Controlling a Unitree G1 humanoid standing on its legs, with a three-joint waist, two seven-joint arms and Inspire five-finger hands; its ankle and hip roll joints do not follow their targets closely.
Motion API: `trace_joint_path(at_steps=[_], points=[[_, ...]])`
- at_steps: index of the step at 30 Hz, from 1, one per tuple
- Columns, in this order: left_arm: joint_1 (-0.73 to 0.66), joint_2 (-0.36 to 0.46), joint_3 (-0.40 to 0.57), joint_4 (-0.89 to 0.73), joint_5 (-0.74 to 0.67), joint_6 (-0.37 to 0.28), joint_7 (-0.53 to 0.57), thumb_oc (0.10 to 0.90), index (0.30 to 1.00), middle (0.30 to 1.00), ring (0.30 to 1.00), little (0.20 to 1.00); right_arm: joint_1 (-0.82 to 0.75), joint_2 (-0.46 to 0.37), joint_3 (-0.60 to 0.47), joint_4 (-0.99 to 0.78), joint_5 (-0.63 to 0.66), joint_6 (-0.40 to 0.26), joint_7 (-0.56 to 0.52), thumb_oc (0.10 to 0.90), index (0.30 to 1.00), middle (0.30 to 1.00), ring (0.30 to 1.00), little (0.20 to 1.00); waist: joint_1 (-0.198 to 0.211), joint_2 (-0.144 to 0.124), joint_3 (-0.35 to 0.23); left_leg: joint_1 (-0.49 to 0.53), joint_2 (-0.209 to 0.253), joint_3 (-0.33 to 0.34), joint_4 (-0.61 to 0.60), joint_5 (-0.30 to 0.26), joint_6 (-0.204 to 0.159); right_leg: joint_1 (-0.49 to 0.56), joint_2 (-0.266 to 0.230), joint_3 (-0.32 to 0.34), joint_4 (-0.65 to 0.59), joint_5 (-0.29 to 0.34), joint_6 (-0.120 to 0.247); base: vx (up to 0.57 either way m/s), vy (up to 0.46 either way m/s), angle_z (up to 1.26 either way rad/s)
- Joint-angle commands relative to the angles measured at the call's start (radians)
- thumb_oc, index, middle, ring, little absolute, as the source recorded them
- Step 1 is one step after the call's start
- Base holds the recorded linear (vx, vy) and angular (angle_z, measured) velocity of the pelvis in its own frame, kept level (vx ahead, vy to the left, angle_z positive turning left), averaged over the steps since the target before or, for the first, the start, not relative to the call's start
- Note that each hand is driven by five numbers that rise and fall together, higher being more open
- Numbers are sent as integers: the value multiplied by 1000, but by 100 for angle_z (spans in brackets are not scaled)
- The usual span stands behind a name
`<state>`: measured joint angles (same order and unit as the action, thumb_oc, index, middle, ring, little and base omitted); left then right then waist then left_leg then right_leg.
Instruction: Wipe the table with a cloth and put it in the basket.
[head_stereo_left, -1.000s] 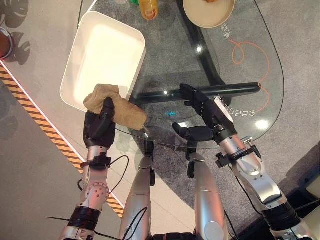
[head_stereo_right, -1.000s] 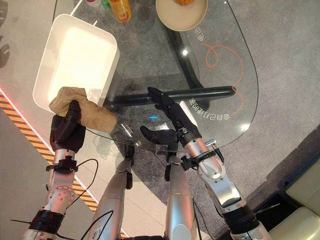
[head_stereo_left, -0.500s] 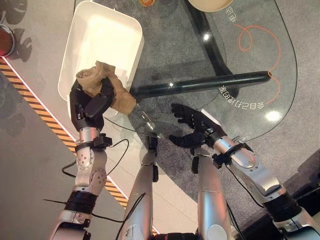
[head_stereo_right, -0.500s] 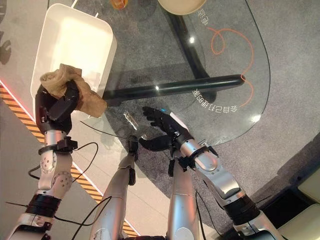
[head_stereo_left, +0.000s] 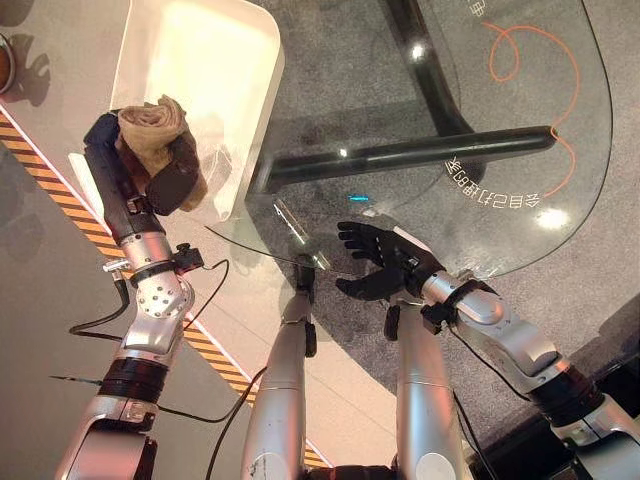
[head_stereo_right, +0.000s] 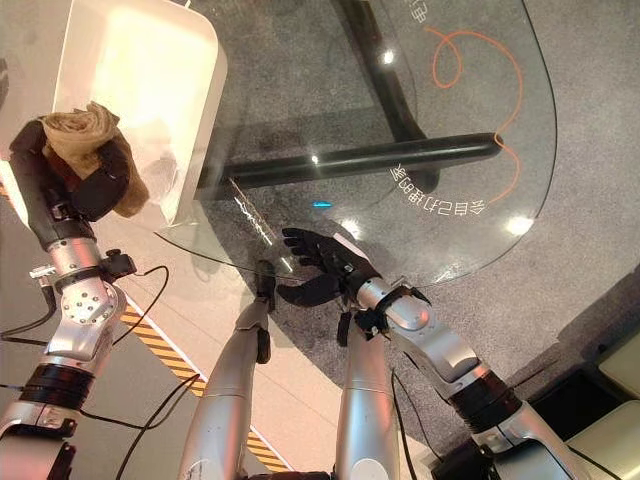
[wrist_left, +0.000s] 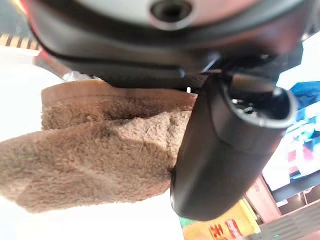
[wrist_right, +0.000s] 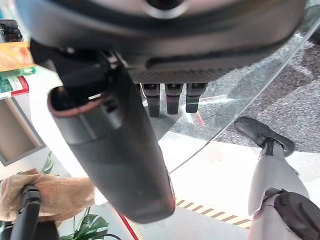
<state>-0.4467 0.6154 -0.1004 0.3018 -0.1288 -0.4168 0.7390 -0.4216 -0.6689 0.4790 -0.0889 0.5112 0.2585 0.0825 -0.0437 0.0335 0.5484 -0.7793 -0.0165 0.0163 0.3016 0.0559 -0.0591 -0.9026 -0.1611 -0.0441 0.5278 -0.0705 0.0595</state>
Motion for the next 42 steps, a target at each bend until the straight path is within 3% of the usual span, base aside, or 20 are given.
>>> trace_joint_path(at_steps=[1, 7, 13, 18, 19, 22, 23, 24, 25, 26, 27, 33, 34, 35, 36, 37, 38, 39, 40, 42], points=[[-49, 87, 106, -63, 65, -35, 175, 100, 300, 300, 300, 200, 19, 0, 29, -98, 64, -15, 5, 800, 900, 900, 900, 900, -8, 32, -28, -75, -70, 115, 117, -73, 52, 8, 94, 5, -151, 85, -12, 38, 44, 1], [-67, 118, 93, -24, 170, 81, 299, 100, 300, 300, 300, 200, 8, -21, 41, -109, 107, 5, -34, 800, 900, 900, 900, 900, -3, 30, -28, -136, -70, 111, 134, -73, 50, -52, 94, -2, -140, 90, -8, 20, 27, 0], [-104, 120, 70, 10, 171, 110, 330, 100, 300, 300, 300, 200, -5, -32, 46, -101, 118, 17, -29, 800, 900, 900, 900, 900, -5, 32, -28, -191, -64, 105, 155, -70, 44, -107, 97, 2, -113, 89, -6, 8, 19, 0], [-160, 113, 32, 52, 148, 112, 308, 100, 300, 300, 300, 200, -44, -35, 67, -72, 130, 18, -48, 800, 900, 900, 900, 900, -7, 32, -28, -264, -62, 103, 174, -66, 47, -187, 108, 4, -76, 92, -5, 18, 34, -1], [-151, 109, 24, 60, 140, 107, 302, 100, 300, 300, 300, 200, -34, -32, 72, -66, 131, 18, -47, 800, 900, 900, 900, 900, -5, 33, -28, -237, -61, 95, 184, -97, 41, -161, 113, 7, -61, 60, 0, 42, 18, -2], [-181, 98, 9, 102, 131, 92, 268, 100, 300, 300, 300, 200, -56, -30, 74, -44, 135, 20, -46, 800, 900, 900, 900, 900, -8, 29, -28, -255, -60, 97, 191, -96, 39, -176, 119, 3, -54, 61, 1, -14, 30, -9], [-207, 95, 4, 118, 129, 90, 256, 100, 300, 300, 300, 200, -79, -34, 70, -36, 138, 19, -42, 800, 900, 900, 900, 900, -14, 26, -28, -292, -60, 107, 186, -65, 43, -210, 118, -1, -64, 92, -3, 1, 42, -8], [-215, 88, -14, 141, 119, 90, 233, 100, 300, 300, 300, 200, -76, -36, 71, -25, 141, 18, -36, 800, 900, 900, 900, 900, -16, 23, -28, -276, -57, 100, 197, -92, 35, -195, 126, 6, -49, 65, 3, -56, 38, -5], [-237, 89, -17, 151, 116, 90, 222, 100, 300, 300, 300, 200, -92, -40, 67, -19, 140, 14, -35, 800, 900, 900, 900, 900, -20, 21, -28, -310, -57, 110, 189, -62, 39, -225, 123, 3, -63, 96, -2, 40, 32, -1], [-231, 86, -26, 161, 114, 90, 215, 100, 300, 300, 300, 200, -83, -38, 72, -12, 141, 12, -34, 800, 900, 900, 900, 900, -20, 20, -28, -284, -56, 101, 197, -90, 32, -200, 128, 7, -51, 67, 3, -51, 14, 0], [-254, 86, -27, 172, 113, 91, 211, 100, 300, 300, 300, 200, -101, -40, 69, -10, 141, 10, -33, 800, 900, 900, 900, 900, -24, 18, -28, -318, -56, 109, 189, -59, 37, -231, 126, 5, -64, 98, -2, 0, 0, 0], [-320, 87, -86, 246, 86, 96, 175, 100, 300, 300, 300, 200, -124, -40, 78, 25, 158, -4, -18, 800, 900, 900, 900, 900, -33, 6, -28, -317, -58, 95, 198, -82, 26, -228, 137, 14, -55, 78, 7, 7, 10, -2], [-344, 91, -90, 252, 85, 101, 166, 100, 300, 300, 300, 200, -142, -43, 74, 26, 162, -7, -18, 800, 900, 900, 900, 900, -36, 3, -28, -348, -59, 103, 188, -51, 30, -257, 133, 12, -70, 109, 4, 0, 0, 0], [-334, 88, -97, 257, 85, 104, 161, 100, 300, 300, 300, 200, -129, -40, 79, 29, 163, -8, -17, 800, 900, 900, 900, 900, -35, 4, -28, -319, -58, 94, 197, -81, 25, -229, 137, 15, -57, 80, 8, -46, -8, -1], [-363, 94, -103, 268, 81, 115, 137, 100, 300, 300, 300, 200, -147, -39, 74, 35, 159, -14, -13, 800, 900, 900, 900, 900, -39, 1, -28, -356, -60, 103, 188, -48, 29, -261, 134, 13, -73, 113, 5, 0, 0, 0], [-360, 92, -115, 278, 78, 123, 123, 100, 300, 300, 300, 200, -140, -34, 80, 40, 157, -17, -13, 800, 900, 900, 900, 900, -38, 1, -28, -333, -60, 94, 194, -71, 23, -239, 138, 15, -65, 90, 9, -51, -9, 0], [-374, 95, -114, 282, 73, 126, 114, 100, 300, 300, 300, 200, -152, -35, 76, 38, 158, -17, -15, 800, 900, 900, 900, 900, -40, 0, -28, -357, -62, 102, 187, -47, 27, -260, 135, 13, -76, 113, 5, 32, -4, 0], [-369, 89, -128, 295, 52, 139, 91, 100, 300, 300, 300, 200, -144, -30, 84, 42, 161, -19, -19, 800, 900, 900, 900, 900, -39, -1, -28, -328, -61, 93, 196, -77, 22, -232, 140, 15, -64, 83, 10, -45, -6, -1], [-387, 92, -128, 299, 47, 145, 83, 100, 300, 300, 300, 200, -159, -32, 80, 43, 158, -21, -19, 800, 900, 900, 900, 900, -42, -2, -28, -358, -63, 102, 186, -46, 27, -260, 137, 13, -78, 114, 5, 0, 0, 0], [-393, 92, -134, 310, 38, 151, 69, 100, 300, 300, 300, 200, -161, -31, 79, 45, 159, -23, -21, 800, 900, 900, 900, 900, -43, -3, -28, -362, -63, 102, 188, -45, 26, -262, 136, 12, -79, 115, 5, -25, -3, -1]])
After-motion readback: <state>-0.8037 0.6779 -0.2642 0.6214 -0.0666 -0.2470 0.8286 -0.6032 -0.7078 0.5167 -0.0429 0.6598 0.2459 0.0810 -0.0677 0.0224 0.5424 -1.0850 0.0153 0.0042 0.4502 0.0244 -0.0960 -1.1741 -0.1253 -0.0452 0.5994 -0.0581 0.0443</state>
